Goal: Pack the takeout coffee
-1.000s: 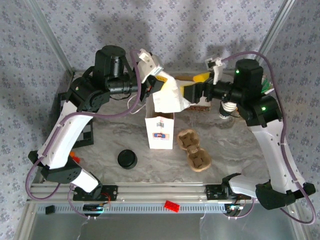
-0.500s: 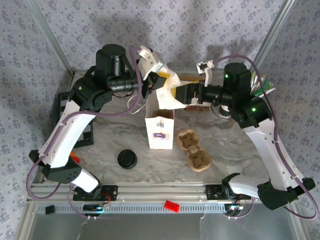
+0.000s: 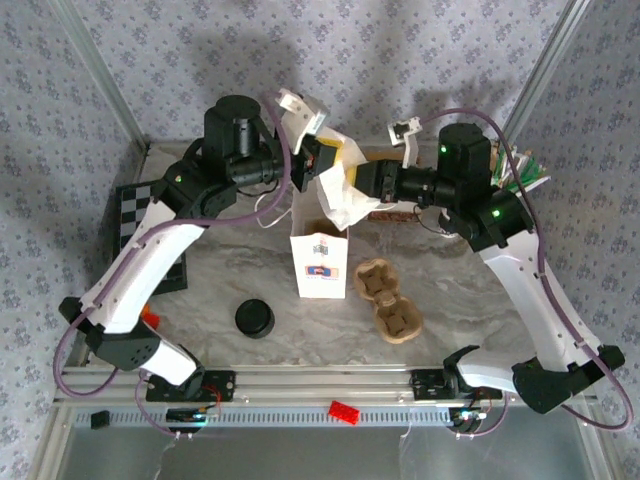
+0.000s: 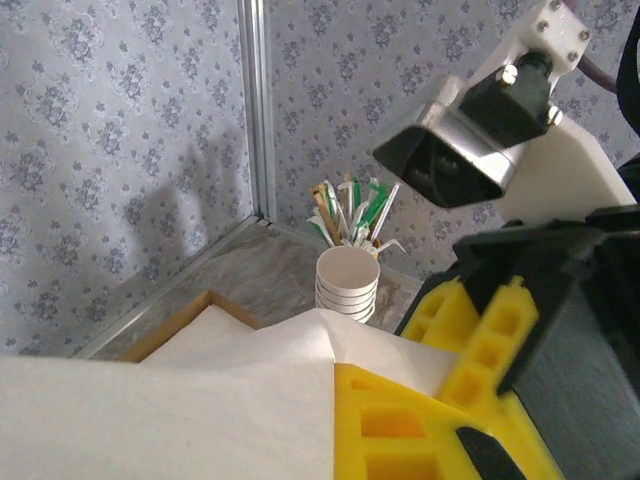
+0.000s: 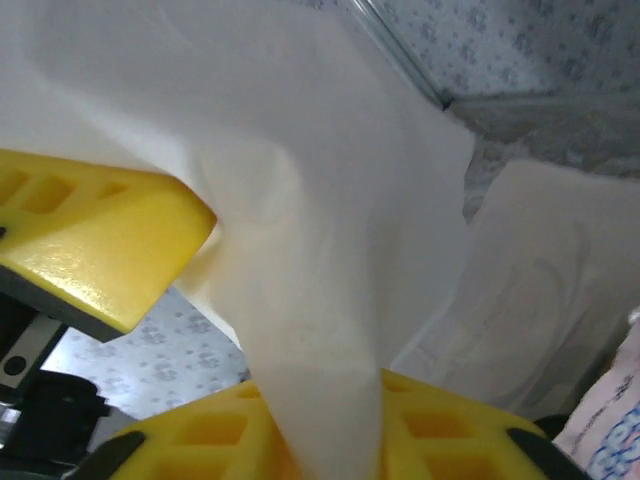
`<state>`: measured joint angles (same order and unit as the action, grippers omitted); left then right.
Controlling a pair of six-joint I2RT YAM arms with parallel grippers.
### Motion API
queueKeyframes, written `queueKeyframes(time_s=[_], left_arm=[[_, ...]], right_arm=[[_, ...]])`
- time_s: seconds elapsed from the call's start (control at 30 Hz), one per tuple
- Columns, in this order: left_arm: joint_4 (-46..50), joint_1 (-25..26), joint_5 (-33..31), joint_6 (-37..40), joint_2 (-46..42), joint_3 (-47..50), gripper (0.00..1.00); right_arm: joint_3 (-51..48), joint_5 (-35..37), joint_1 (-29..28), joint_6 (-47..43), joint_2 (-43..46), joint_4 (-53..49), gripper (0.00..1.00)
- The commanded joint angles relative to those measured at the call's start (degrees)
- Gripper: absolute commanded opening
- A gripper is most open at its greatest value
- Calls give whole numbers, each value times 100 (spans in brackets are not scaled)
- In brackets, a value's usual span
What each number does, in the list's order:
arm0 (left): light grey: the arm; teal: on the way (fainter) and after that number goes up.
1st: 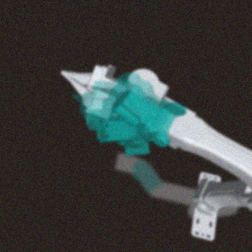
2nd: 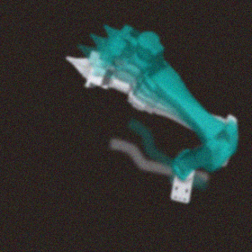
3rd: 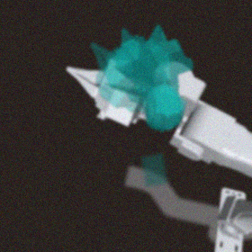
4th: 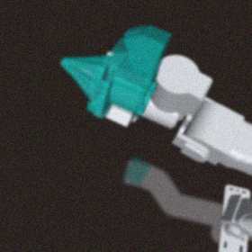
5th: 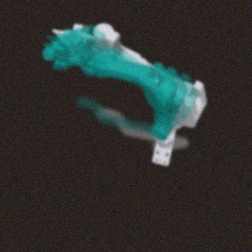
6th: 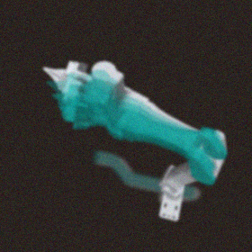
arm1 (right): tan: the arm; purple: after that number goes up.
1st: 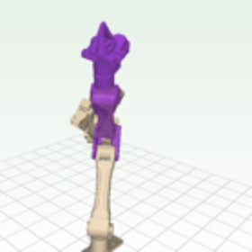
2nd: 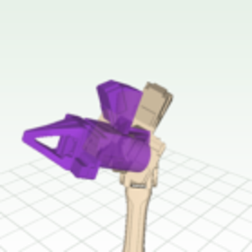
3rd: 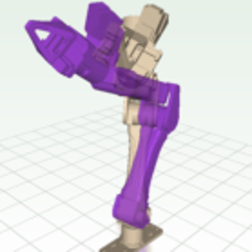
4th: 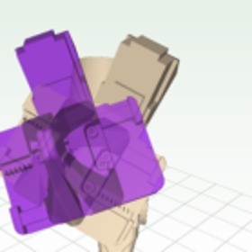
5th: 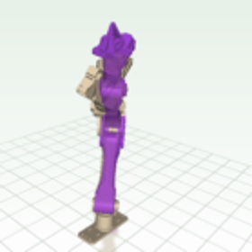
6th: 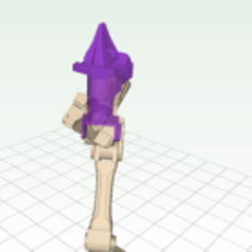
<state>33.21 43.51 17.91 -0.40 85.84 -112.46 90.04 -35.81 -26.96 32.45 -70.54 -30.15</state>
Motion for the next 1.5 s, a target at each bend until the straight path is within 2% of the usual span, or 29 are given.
queueKeyframes(time_s=[0.0, 0.07, 0.13, 0.17, 0.23, 0.3, 0.37, 0.47, 0.6, 0.7, 0.77, 0.87, 0.97, 1.07, 1.17, 1.27, 1.47], left_arm=[[-489, 36, -186, -268, -395, 307, 0], [-554, 64, -281, -370, -525, 491, 0], [-601, 70, -434, -519, -695, 687, 22], [-592, 68, -554, -586, -792, 759, 29], [-341, 70, -1035, -801, -969, 785, 34], [55, 15, -1669, -1099, -1182, 858, 44], [523, -152, -1971, -1526, -1309, 917, 49], [1425, -473, -2059, -2282, -1368, 962, 51], [1847, -788, -1843, -2908, -1439, 1401, 53], [1759, -1016, -1377, -3286, -1401, 1732, 54], [1707, -1053, -1158, -3411, -1321, 1815, 55], [1624, -1061, -1044, -3453, -1227, 1870, 56], [1510, -1089, -1032, -3493, -1189, 1967, 56], [1469, -1133, -1013, -3585, -1119, 2050, 57], [1425, -1186, -1069, -3716, -1094, 2166, 57], [1291, -1212, -1029, -3776, -1092, 2294, 56], [1318, -1278, -1212, -3859, -1078, 2472, 52]], right_arm=[[137, -7, -14, 61, 85, 78, 13], [280, 213, -89, -14, 91, -94, 3], [463, 577, -200, -24, 93, -345, 0], [576, 768, -242, 13, 70, -563, 0], [791, 1138, -309, 188, 17, -972, 0], [904, 1462, -423, 470, 13, -1190, 0], [855, 1775, -593, 831, 58, -1123, 0], [839, 2241, -1038, 1167, -3, -903, 0], [1446, 3086, -1618, 1066, -547, -1478, 0], [1685, 2779, -1759, 1051, -907, -1050, 0], [2170, 2851, -1862, 872, -1184, -1233, 0], [2466, 2814, -1853, 784, -1402, -1478, 0], [2097, 2303, -1629, 1036, -1423, -861, 0], [2102, 2158, -1588, 1073, -1497, -615, 0], [2041, 2043, -1431, 1198, -1562, -920, 0], [1523, 2009, -1202, 1461, -1453, -735, 0], [1167, 1820, -988, 1418, -1587, -994, 0]])
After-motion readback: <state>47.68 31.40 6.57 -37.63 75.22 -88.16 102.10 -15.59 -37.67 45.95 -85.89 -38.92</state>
